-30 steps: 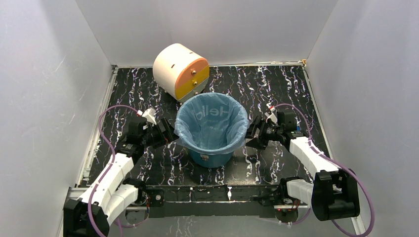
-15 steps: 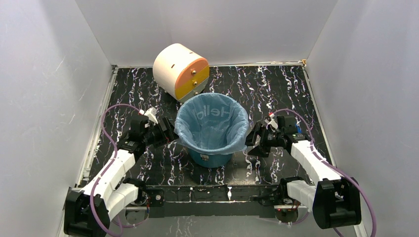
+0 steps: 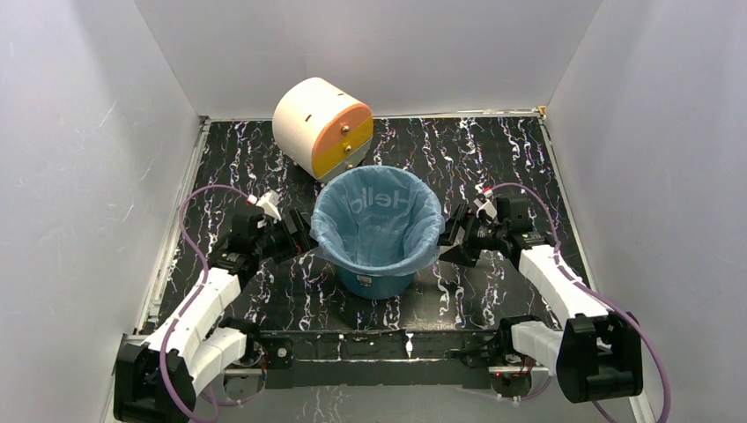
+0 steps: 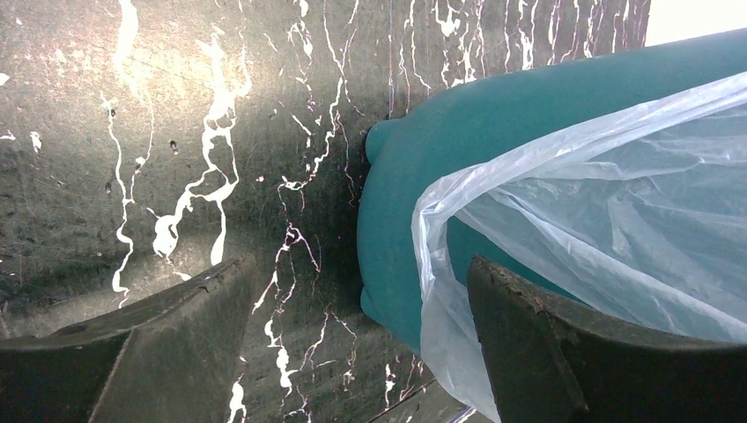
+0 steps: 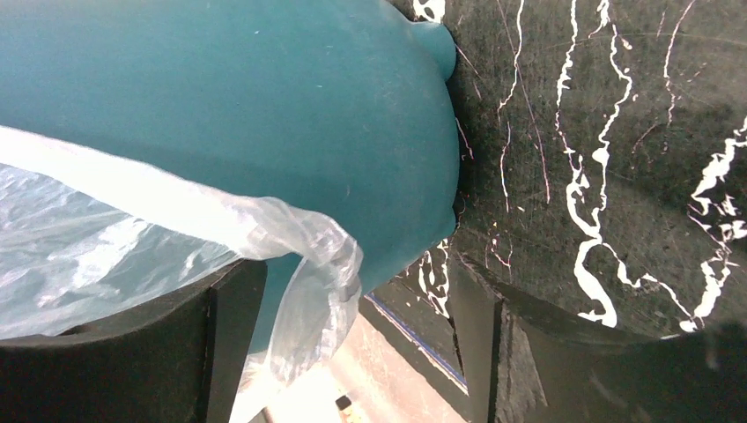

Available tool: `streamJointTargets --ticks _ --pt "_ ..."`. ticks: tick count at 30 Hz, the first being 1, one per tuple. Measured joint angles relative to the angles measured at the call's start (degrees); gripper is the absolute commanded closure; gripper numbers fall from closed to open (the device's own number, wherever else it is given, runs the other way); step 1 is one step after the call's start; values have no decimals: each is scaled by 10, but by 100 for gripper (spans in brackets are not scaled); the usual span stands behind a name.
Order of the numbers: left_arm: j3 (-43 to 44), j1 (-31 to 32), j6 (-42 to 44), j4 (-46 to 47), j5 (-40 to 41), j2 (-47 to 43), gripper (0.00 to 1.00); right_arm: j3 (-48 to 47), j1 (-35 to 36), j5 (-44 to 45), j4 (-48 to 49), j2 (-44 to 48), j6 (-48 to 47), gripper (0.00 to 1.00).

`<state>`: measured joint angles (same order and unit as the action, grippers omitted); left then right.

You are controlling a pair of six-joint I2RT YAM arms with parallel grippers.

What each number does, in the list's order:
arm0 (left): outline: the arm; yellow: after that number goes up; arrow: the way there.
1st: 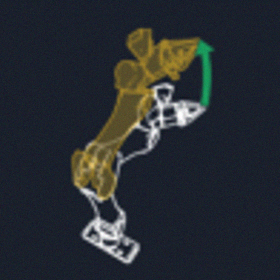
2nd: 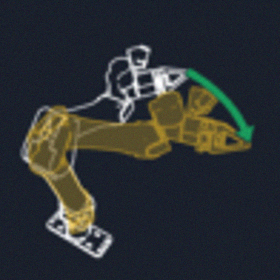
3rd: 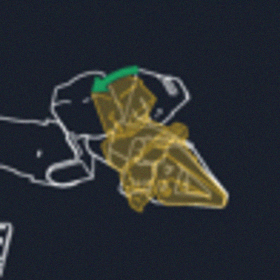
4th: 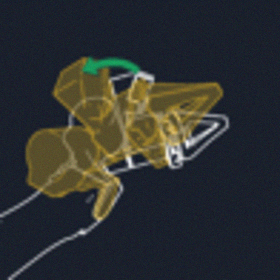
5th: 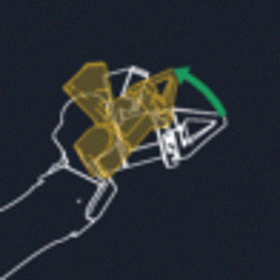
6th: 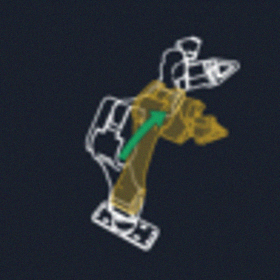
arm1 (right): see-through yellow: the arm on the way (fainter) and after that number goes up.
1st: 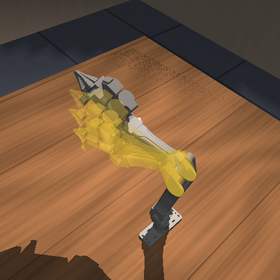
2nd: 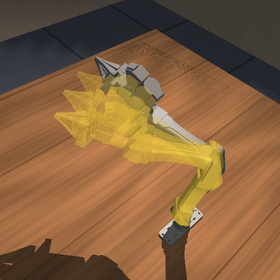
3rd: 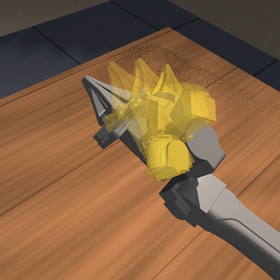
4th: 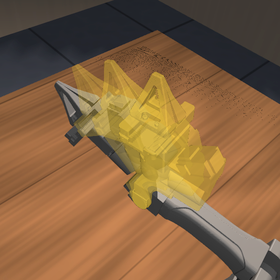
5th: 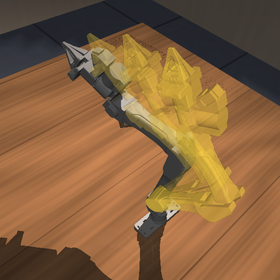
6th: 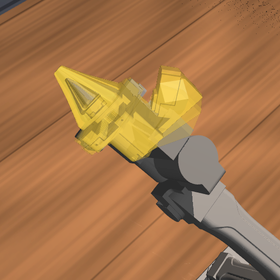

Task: Put the trash bags into the trash bin
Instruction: Adjust the trash bag in the trash bin.

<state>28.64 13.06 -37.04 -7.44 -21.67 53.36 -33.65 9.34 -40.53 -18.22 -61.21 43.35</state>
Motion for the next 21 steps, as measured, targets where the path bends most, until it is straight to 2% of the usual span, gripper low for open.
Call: streamJointTargets --ticks 4,7,10,12,21 --pt "0 0 2 10 -12 18 16 16 -1 -32 28 -32 2 26" --pt "0 0 3 21 -29 36 19 25 0 -48 34 -66 -3 29" --pt "0 0 4 35 -44 52 31 38 2 -57 33 -98 -9 31" --pt "0 0 4 45 -51 61 33 47 5 -61 34 -112 -12 31" --pt "0 0 5 73 -60 82 34 52 10 -38 28 -112 -13 13"
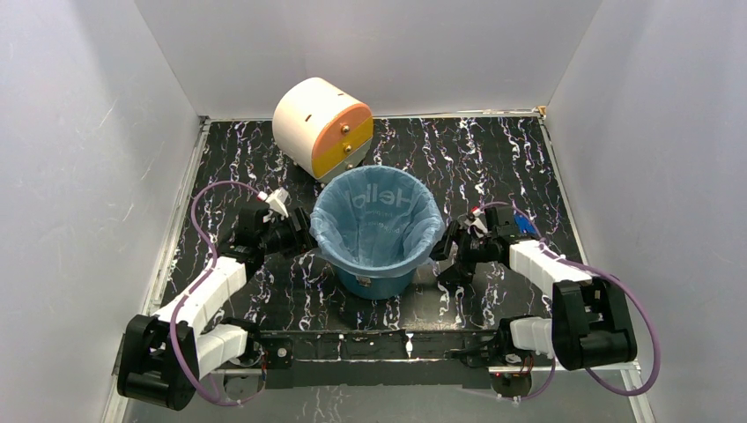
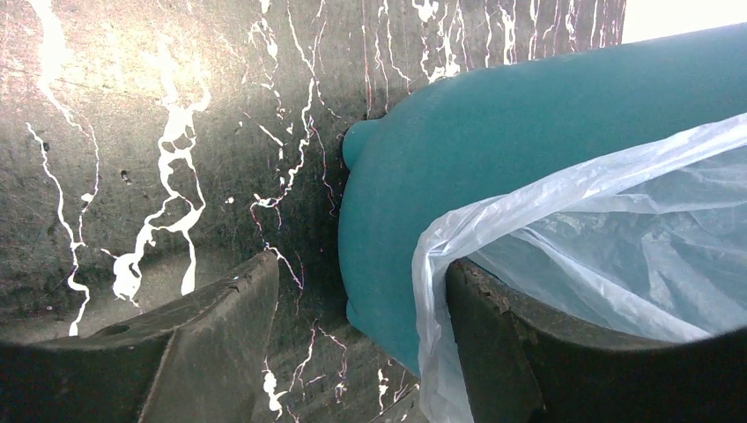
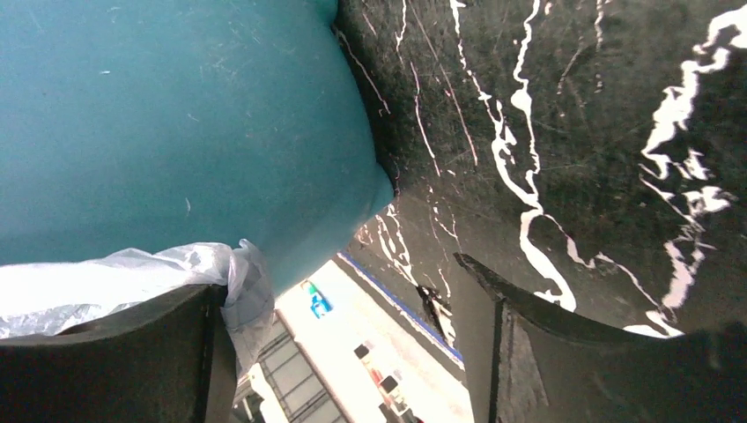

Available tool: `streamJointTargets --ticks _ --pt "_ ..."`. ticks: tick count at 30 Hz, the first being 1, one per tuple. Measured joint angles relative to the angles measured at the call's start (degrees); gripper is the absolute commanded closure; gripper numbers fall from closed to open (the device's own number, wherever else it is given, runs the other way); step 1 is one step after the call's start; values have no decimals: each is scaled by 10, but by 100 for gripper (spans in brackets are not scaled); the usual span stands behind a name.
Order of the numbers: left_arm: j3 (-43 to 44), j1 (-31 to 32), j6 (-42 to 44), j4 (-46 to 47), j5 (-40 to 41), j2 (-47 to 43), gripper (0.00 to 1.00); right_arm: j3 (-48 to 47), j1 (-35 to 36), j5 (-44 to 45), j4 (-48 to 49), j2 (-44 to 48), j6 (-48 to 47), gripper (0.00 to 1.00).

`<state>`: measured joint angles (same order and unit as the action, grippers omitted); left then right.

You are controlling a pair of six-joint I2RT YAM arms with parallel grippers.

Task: Put the trash bags into the trash bin
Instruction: Adjust the trash bag in the trash bin.

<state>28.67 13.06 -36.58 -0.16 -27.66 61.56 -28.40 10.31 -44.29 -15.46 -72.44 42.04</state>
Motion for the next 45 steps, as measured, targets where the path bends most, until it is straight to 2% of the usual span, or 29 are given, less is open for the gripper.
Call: streamJointTargets --ticks 6,12,16,22,34,40,45 --pt "0 0 3 6 -1 9 35 -29 0 71 -33 54 3 8" --pt "-13 0 6 6 1 13 26 -48 0 150 -53 126 14 7" --pt "-14 0 6 -10 18 -8 16 -52 0 187 -71 151 18 7" --pt "-9 0 6 -48 70 -57 14 -65 0 228 -91 178 22 6" --pt "41 0 8 -165 229 -133 11 -90 0 277 -109 237 22 6" --pt "57 0 12 -176 242 -153 10 -90 0 290 -112 266 21 4" --pt "60 0 20 -167 222 -143 11 -90 0 249 -100 253 14 5"
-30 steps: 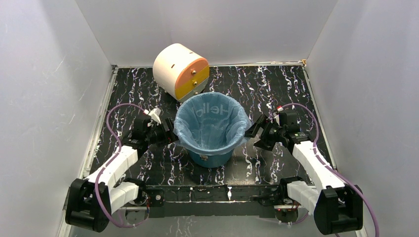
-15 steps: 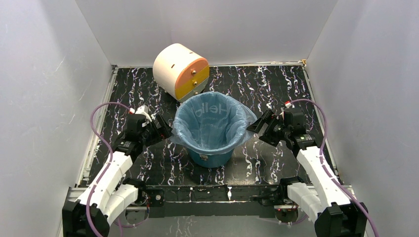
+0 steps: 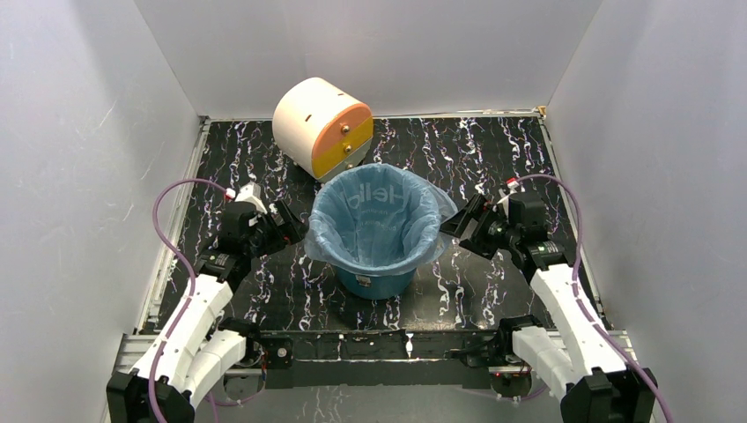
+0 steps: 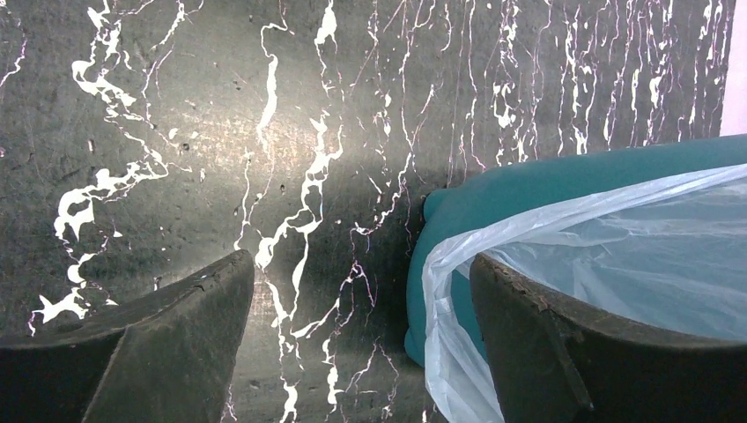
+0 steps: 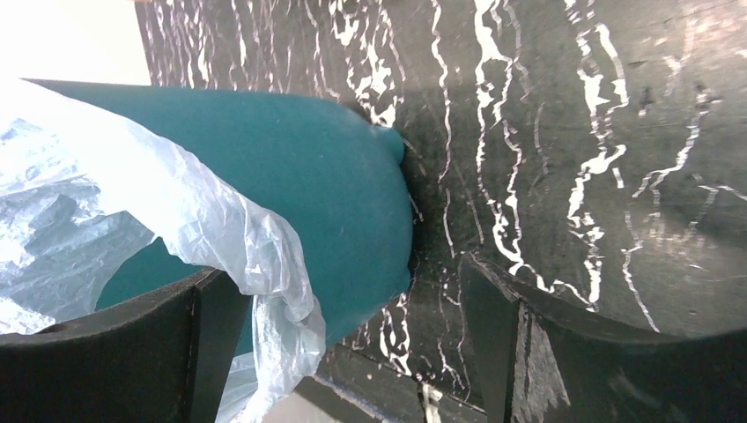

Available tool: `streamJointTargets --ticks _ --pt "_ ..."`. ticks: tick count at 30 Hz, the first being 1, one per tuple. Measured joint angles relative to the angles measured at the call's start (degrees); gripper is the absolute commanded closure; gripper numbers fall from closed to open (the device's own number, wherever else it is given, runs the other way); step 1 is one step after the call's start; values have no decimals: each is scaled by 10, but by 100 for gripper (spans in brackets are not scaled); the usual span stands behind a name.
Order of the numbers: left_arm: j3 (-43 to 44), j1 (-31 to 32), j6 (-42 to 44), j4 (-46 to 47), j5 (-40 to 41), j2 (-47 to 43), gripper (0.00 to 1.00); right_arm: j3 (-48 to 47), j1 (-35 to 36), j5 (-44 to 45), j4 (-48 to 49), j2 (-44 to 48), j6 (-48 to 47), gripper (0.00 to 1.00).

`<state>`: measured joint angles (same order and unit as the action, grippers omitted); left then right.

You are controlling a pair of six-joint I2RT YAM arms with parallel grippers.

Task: Put the trash bags into the trash bin
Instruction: Adjust the trash bag in the trash bin.

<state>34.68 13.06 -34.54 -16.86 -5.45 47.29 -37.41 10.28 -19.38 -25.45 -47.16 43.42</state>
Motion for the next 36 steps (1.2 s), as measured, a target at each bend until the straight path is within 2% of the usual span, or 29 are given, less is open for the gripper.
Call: streamJointTargets --ticks 4,7,11,16,23,31,36 --pt "0 0 -2 1 1 -5 11 -3 0 -53 8 -41 -7 10" --pt "0 0 -2 0 6 -16 11 -6 0 -41 -7 -49 -1 10" --pt "9 0 1 -12 16 -17 11 -6 0 19 -12 -2 20 9" --pt "34 0 9 -27 29 -17 9 -8 0 16 38 42 31 8" --pt "48 0 15 -30 33 -17 9 -22 0 -6 49 -10 32 7" --pt "48 0 20 -31 33 -16 9 -22 0 -2 25 -2 34 5" --pt "49 0 20 -31 33 -10 9 -10 0 -52 14 -35 17 6"
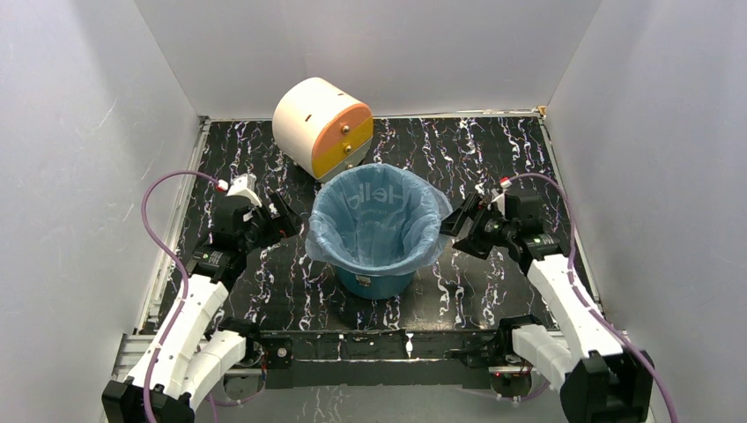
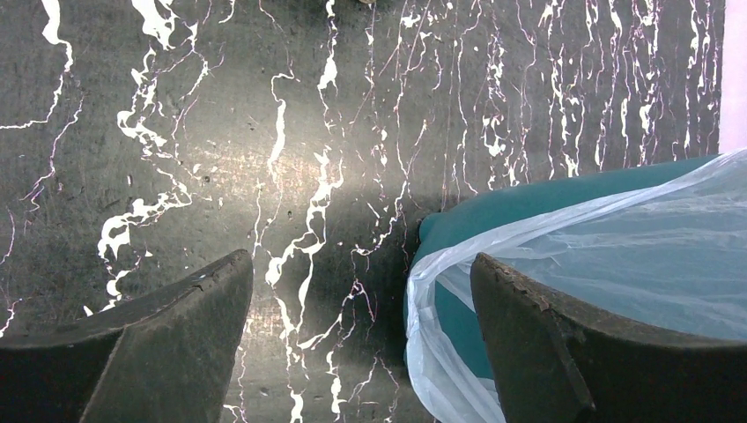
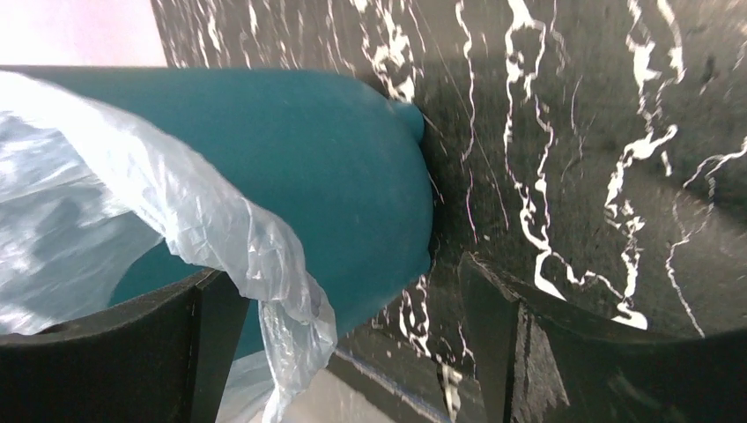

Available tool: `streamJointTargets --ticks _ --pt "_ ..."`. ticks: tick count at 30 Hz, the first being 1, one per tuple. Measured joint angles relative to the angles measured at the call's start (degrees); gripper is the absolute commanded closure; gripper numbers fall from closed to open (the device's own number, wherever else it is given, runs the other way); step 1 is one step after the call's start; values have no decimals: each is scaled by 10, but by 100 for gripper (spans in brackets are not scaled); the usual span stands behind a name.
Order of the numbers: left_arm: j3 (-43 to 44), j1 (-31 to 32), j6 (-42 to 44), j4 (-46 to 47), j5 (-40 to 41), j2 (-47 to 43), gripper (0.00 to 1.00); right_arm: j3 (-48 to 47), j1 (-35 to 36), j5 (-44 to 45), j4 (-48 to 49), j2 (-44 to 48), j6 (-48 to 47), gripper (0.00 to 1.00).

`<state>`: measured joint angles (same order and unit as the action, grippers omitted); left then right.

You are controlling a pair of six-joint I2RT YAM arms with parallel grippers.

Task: Put the trash bags into the trash bin
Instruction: Adjust the trash bag in the trash bin.

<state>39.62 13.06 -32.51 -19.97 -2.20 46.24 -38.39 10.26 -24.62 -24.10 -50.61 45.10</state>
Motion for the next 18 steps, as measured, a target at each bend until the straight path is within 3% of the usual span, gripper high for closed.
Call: streamJointTargets --ticks 7,14,18 --pt "2 0 0 1 -3 8 9 7 0 -79 -52 -70 -56 5" --pt "2 0 1 2 -11 14 9 7 -7 -85 -74 7 -64 1" --pt "2 0 1 2 -16 14 9 7 -9 -53 -76 39 -46 7"
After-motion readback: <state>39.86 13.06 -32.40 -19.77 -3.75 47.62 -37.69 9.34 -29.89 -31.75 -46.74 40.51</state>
